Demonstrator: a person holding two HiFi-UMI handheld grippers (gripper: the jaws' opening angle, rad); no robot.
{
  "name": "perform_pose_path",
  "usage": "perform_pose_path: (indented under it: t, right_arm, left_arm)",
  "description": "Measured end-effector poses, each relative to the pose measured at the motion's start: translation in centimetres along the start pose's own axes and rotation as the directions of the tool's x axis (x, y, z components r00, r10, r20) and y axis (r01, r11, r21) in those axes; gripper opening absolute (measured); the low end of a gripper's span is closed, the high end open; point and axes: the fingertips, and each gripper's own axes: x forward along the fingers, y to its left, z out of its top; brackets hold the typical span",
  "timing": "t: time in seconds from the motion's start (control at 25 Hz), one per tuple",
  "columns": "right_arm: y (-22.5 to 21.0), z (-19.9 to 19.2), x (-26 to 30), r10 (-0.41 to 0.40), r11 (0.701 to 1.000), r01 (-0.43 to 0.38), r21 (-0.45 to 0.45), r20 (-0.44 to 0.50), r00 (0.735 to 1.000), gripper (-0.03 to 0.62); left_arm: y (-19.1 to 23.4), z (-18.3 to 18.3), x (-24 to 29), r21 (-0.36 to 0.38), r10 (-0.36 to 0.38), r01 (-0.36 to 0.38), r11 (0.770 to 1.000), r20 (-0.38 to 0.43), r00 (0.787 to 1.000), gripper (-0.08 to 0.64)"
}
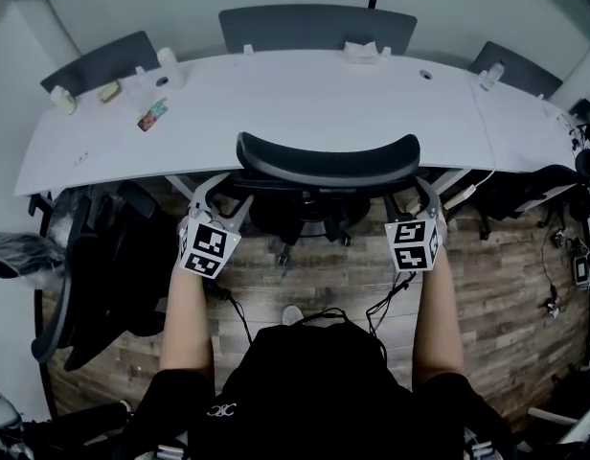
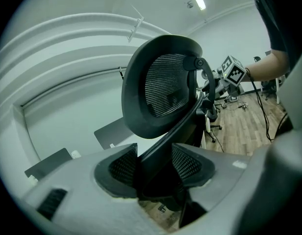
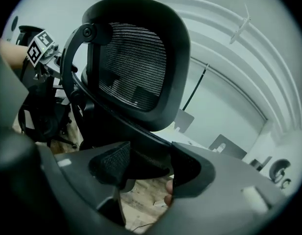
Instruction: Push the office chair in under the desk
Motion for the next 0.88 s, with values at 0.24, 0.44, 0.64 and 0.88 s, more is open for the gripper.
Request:
perform_pose_path:
  t: [0.24, 0.44, 0.64, 0.88]
  right_arm:
    - [5.8, -14.7, 2.8, 0.053, 0.999, -0.049, 0.020, -0.373, 0.926, 0.008]
    - [8.4, -15.6, 1.2, 0.124, 0.973, -0.067, 0.219, -0.260, 0.958, 0.008]
    - [6.2, -9.7, 1.2, 0.119, 0.947, -0.094, 0.306, -0.067, 0.991, 0.008]
    - [3.2, -4.5, 0.4, 0.093, 0.904, -0.122, 0.410, 0.090, 0.992, 0.008]
  left_arm:
    - [0.5, 0.3, 1.4, -0.021, 0.001, -0.001, 1.000, -0.009, 1.000, 0.216]
    - [1.2, 0.9, 2.5, -0.016, 0.014, -0.014, 1.000, -0.027, 1.000, 0.216]
    - [1.6, 1.0, 3.2, -0.034, 0.026, -0.028, 0.999, -0.057, 0.998, 0.219]
    - [2.6, 0.9, 3.8, -0.070, 0.110, -0.114, 0.991, -0.056, 0.992, 0.230]
